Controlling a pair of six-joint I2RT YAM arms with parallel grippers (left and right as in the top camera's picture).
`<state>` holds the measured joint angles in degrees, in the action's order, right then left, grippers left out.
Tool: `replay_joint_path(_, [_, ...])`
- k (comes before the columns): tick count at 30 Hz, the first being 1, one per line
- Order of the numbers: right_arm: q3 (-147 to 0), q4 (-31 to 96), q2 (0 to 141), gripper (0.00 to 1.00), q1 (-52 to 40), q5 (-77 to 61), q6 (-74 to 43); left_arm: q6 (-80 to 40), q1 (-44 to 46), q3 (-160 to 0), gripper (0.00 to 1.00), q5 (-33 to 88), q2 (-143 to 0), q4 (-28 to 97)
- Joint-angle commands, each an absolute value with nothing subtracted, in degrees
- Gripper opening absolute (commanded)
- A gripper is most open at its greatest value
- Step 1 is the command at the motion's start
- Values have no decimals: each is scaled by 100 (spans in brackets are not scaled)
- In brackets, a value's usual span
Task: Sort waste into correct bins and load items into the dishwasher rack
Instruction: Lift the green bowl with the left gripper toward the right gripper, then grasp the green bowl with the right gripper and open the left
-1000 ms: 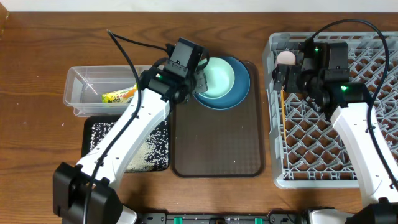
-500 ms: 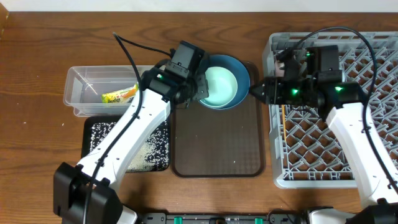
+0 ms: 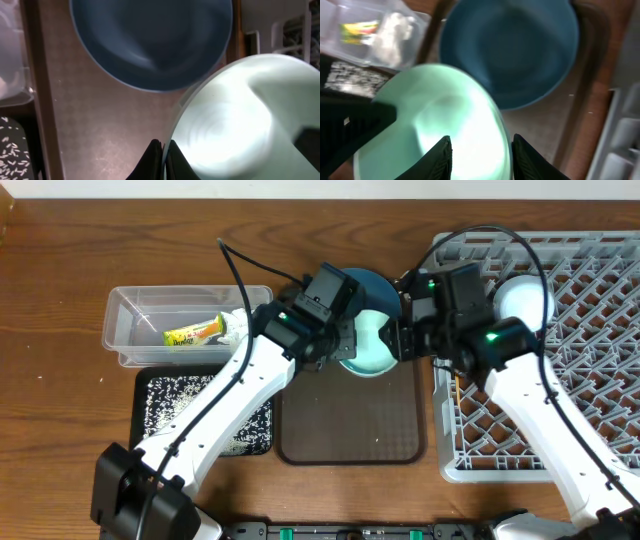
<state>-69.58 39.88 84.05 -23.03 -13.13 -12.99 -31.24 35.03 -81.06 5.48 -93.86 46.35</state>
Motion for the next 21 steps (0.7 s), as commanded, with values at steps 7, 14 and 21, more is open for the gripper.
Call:
replay_joint_path(7, [-6978,4032,8390,17,-2447,-285,-1267,-3048,3522,-8132,6,552,-9365,4755])
replay_joint_path(14, [-6705,4086,8392,20,-2447,-309,-1284,-3048,3522,-8132,6,552,-9365,4742])
replay_joint_path(21, [-6665,4071,8390,14,-2447,-351,-1376,-3048,3522,-8132,6,537,-9365,4707])
